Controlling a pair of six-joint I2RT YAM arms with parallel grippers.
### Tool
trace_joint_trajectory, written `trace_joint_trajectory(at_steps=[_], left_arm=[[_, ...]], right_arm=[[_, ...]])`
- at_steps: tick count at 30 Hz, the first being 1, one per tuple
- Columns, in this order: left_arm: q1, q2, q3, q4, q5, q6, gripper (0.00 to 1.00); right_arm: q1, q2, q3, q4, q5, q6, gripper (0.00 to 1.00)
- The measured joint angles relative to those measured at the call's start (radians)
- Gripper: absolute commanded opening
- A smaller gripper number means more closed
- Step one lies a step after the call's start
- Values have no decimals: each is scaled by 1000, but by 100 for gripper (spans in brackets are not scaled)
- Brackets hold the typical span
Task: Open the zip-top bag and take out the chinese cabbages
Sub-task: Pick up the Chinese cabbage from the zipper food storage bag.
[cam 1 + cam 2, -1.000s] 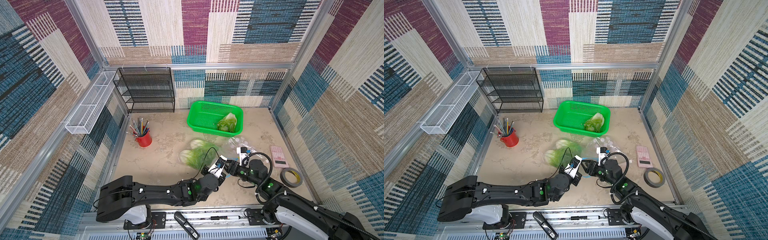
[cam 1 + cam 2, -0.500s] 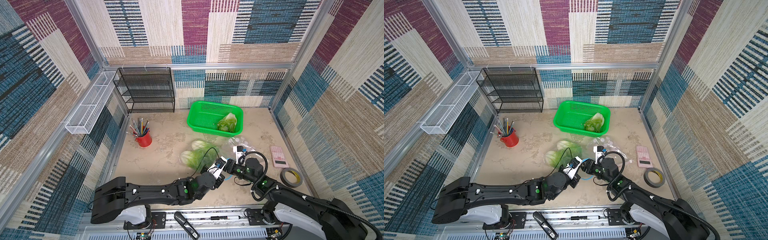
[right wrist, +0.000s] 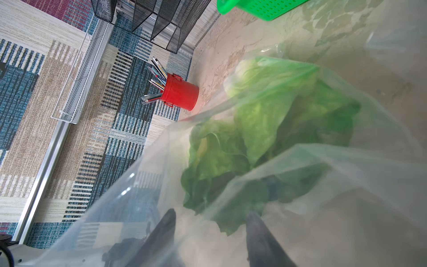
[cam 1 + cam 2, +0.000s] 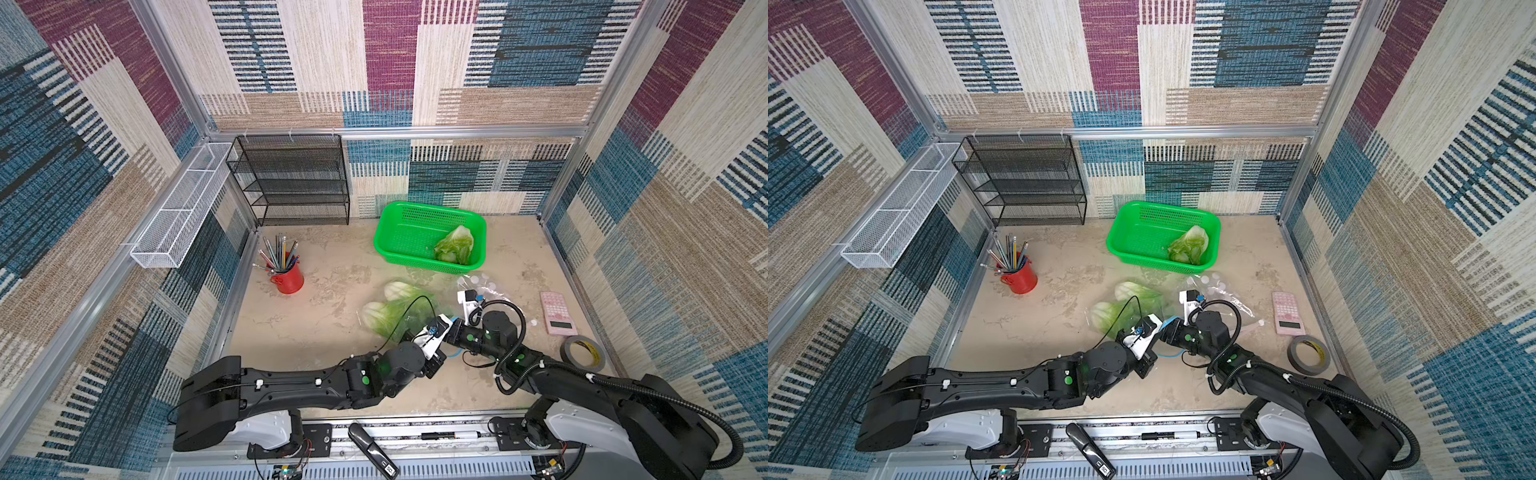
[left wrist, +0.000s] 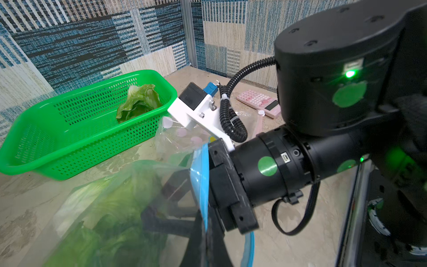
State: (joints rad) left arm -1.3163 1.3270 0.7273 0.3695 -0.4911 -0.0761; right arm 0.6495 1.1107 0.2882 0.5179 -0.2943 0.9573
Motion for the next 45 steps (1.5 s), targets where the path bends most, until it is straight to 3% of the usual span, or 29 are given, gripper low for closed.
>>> trace_joint_trajectory(at_steps=[25, 32, 45], left_arm=[[18, -73, -68, -3, 102, 2, 0], [18, -72, -64, -14, 102, 8, 0], [15, -78, -68, -14, 101, 24, 0]], right_arm=[[1, 130, 53, 48, 115, 28, 48], [1, 112, 58, 31, 145, 28, 47], [1, 221, 75, 82, 148, 28, 44]])
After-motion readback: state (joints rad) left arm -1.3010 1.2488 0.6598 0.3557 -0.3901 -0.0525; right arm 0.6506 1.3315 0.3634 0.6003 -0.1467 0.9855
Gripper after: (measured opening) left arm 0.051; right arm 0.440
